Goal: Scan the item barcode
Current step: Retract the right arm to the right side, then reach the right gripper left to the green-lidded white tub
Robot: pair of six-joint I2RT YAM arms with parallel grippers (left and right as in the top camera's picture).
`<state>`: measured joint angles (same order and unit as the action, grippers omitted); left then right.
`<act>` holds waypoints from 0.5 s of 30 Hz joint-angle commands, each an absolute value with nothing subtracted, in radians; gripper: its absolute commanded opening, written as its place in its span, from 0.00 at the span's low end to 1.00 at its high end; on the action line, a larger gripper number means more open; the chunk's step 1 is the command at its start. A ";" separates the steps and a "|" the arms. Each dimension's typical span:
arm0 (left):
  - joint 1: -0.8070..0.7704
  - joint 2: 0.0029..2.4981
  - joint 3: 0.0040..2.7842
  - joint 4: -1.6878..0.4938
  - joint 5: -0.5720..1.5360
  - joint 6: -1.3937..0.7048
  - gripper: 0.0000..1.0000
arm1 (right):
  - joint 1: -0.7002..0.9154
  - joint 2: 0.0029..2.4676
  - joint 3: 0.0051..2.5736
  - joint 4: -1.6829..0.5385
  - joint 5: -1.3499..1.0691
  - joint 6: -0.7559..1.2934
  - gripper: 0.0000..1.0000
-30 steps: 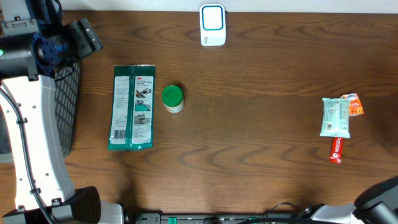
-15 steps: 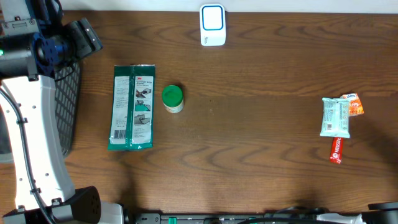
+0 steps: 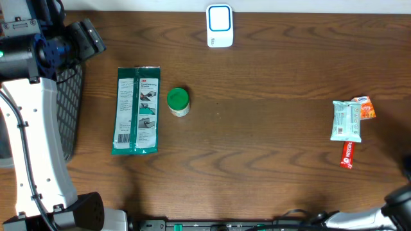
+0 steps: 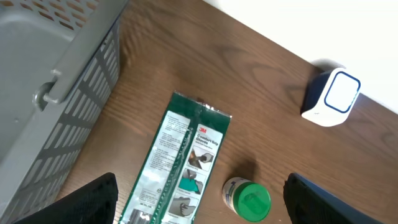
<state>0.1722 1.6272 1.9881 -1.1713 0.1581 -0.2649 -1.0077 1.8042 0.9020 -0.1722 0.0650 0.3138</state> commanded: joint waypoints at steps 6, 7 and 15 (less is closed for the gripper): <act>0.176 1.630 1.993 -1.174 0.164 -0.256 0.85 | -0.735 1.831 0.926 -0.144 -0.018 0.163 0.52; 0.176 1.630 1.993 -1.174 0.164 -0.256 0.85 | -0.712 1.831 0.926 -0.150 -0.017 0.163 0.54; 0.176 1.630 1.993 -1.174 0.164 -0.256 0.85 | -0.581 1.831 0.926 -0.235 -0.144 0.164 0.70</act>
